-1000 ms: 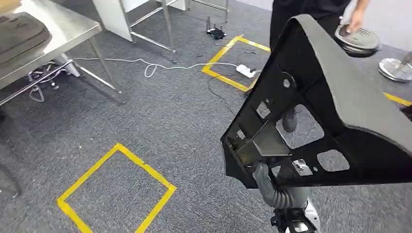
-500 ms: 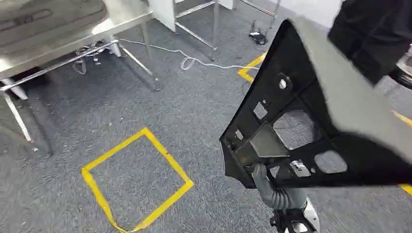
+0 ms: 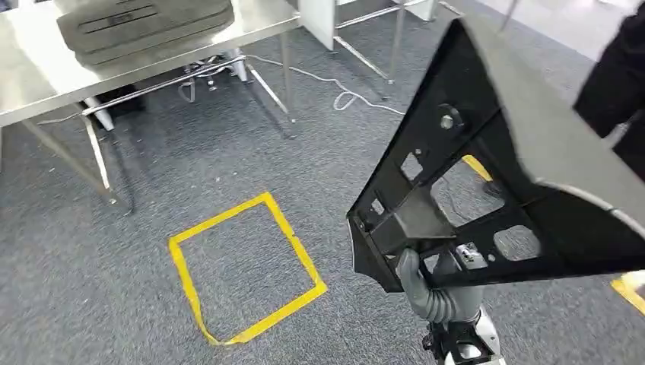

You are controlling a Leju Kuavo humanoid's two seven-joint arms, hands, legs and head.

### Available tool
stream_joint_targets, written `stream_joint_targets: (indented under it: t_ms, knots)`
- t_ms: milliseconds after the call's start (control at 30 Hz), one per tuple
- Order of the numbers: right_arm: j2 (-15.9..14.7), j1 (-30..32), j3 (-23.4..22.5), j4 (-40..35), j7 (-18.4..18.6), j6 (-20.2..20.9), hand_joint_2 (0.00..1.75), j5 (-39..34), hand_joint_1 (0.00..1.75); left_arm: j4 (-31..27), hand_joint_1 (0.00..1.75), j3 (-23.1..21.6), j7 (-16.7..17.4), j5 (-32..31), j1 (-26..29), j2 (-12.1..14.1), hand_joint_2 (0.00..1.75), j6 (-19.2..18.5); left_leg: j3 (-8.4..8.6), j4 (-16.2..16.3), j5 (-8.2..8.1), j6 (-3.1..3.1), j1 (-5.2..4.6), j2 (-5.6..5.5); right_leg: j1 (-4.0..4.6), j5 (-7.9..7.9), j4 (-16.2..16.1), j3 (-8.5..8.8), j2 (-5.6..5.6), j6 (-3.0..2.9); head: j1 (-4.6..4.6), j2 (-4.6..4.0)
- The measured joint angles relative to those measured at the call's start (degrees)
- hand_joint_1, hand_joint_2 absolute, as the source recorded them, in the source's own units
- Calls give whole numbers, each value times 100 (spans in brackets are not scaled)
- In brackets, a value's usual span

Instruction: Take the parts from the cabinet and place them on the table.

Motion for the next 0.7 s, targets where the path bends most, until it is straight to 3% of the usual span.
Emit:
stream_joint_targets:
  t_ms: [33,67,100,133,167,200,233,300,367,400,433,467,533,567,600,633,667,700]
  knots:
    - [0,-3,0,2,0,0,175,0,175,0,0,-2,0,-2,-1,-2,175,0,-188,384,-138,-21,19,28,5,-10,2,-1,-93,-13,-7,0]
    - [0,-2,0,4,0,0,175,0,175,0,0,-2,2,-2,2,-2,175,-2,-263,539,-145,-34,32,45,6,-14,2,4,-167,-16,-11,0]
    - [0,-1,2,7,0,0,175,2,175,0,0,0,2,-4,7,-2,175,-7,-190,398,-15,-45,42,65,6,-20,3,9,-258,-18,-9,0]
    - [0,-3,2,7,2,0,175,4,175,0,0,0,4,-4,8,0,175,-9,-2,53,177,-46,52,100,-1,-35,4,22,-327,-1,-15,0]
    - [0,-4,2,7,2,0,175,4,175,-2,0,0,4,-4,5,2,175,-9,291,-458,401,-43,57,213,-6,-52,5,45,-401,19,-9,0]
    - [0,-3,2,7,2,0,175,4,175,-2,0,0,4,-7,-2,4,175,-9,581,-912,552,-31,56,434,-2,-74,7,81,-464,52,-15,0]
    - [0,-4,2,7,2,-2,175,5,175,-2,0,-4,4,-9,-18,-7,175,-9,670,-1077,478,-23,0,643,66,-105,11,86,-515,95,-15,0]
    - [0,-30,2,4,2,-2,175,4,175,0,0,-7,-2,-11,-26,-13,175,-9,654,-1090,479,53,-8,448,77,-142,-8,113,-621,159,44,0]
    - [2,-40,4,4,2,-2,175,0,175,0,0,-7,-4,-11,-9,-15,175,-7,633,-1118,502,131,-41,284,76,-143,-47,202,-777,226,28,0]
    - [0,-48,4,4,7,-2,175,-4,175,0,0,-7,-7,-11,-8,-22,175,-7,654,-1156,544,190,23,213,33,-186,18,131,-578,266,39,0]
    - [0,-45,4,4,11,-2,175,-7,175,-2,0,-7,-9,-11,-16,-33,175,-4,644,-1161,558,215,20,148,32,-309,197,71,-221,240,59,0]
    - [0,-44,2,4,11,-2,175,-18,175,-2,0,-7,-9,-11,-21,-26,175,0,628,-1160,574,258,20,87,30,-505,580,-117,-27,189,72,0]
    - [0,-30,0,13,11,-2,175,-22,175,-2,0,-7,-22,-7,-36,-28,175,0,592,-1158,584,274,13,-100,34,-852,1496,-598,70,133,79,0]
    - [0,-24,0,24,11,-2,175,-24,175,-2,0,-4,-80,-2,-34,-28,175,0,588,-1157,588,277,11,-199,34,-889,1757,-753,79,158,76,0]
    - [0,-20,0,28,11,-7,175,-28,175,-2,0,-4,-138,11,-30,-28,175,-4,589,-1156,589,276,11,-286,34,-827,1733,-768,82,195,76,0]
    - [-2,-20,0,31,11,-11,175,-37,175,-2,0,-4,-204,24,-29,-28,175,-18,593,-1154,591,273,13,-390,29,-653,1431,-658,91,255,81,0]
    - [-7,-20,-2,28,11,-15,175,-31,175,-2,0,-4,-260,28,-27,-33,175,-17,600,-1152,600,259,16,-492,21,-414,926,-439,124,315,79,0]
    - [-7,-19,-4,28,11,-20,175,-4,175,-2,0,-4,-293,28,-27,-37,175,-17,602,-1151,606,249,21,-561,7,-205,414,-207,249,349,83,0]
